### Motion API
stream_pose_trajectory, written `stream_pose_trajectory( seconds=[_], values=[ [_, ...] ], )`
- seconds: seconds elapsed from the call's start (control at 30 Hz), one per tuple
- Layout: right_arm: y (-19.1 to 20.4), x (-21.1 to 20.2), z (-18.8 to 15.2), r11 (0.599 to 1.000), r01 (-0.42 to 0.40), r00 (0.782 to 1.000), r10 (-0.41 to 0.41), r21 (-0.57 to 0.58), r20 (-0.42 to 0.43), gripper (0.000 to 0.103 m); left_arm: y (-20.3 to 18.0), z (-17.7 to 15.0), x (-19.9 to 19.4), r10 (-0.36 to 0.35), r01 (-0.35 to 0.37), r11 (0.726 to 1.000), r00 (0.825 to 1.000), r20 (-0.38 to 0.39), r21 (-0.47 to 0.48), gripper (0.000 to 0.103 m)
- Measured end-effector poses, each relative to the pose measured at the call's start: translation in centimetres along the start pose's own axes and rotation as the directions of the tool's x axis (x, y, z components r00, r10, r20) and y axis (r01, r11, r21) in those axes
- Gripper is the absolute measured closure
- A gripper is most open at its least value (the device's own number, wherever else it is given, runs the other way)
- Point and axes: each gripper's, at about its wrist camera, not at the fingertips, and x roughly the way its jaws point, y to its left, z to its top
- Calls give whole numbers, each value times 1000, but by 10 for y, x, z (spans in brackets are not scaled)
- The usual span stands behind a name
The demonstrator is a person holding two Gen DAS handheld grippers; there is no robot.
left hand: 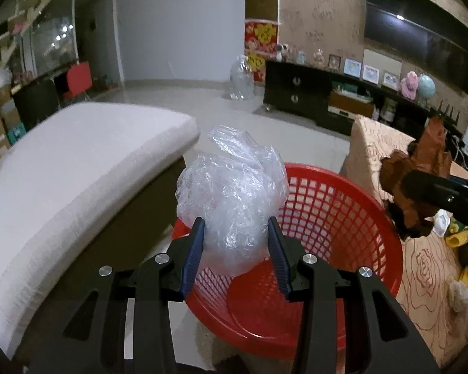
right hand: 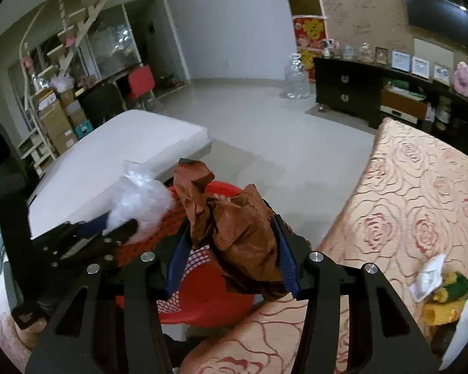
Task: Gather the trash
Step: 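Carry both items to the red wastebasket and open both tools to drop them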
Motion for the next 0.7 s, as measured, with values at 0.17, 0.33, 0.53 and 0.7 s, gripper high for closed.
stream_pose_trajectory(
  seconds=[0.17, 0.33, 0.53, 0.7],
  values=[
    [13, 15, -3, 1000, -23, 999, 23, -7, -28, 53, -1, -3, 5, 1, -1, 1000, 1000, -21, 15, 62],
    [15, 18, -3, 999, -40, 999, 40, -2, -26, 34, 2, -4, 6, -5, 5, 1000, 1000, -28, 15, 41],
    [10, 14, -3, 997, -66, 997, 66, 38, -25, 31, 6, -2, 4, -12, 12, 1000, 1000, -21, -7, 32],
    [10, 7, -3, 997, -61, 998, 61, 37, -9, 31, 13, 0, -3, -5, 6, 999, 1000, 17, -39, 28]
  ],
)
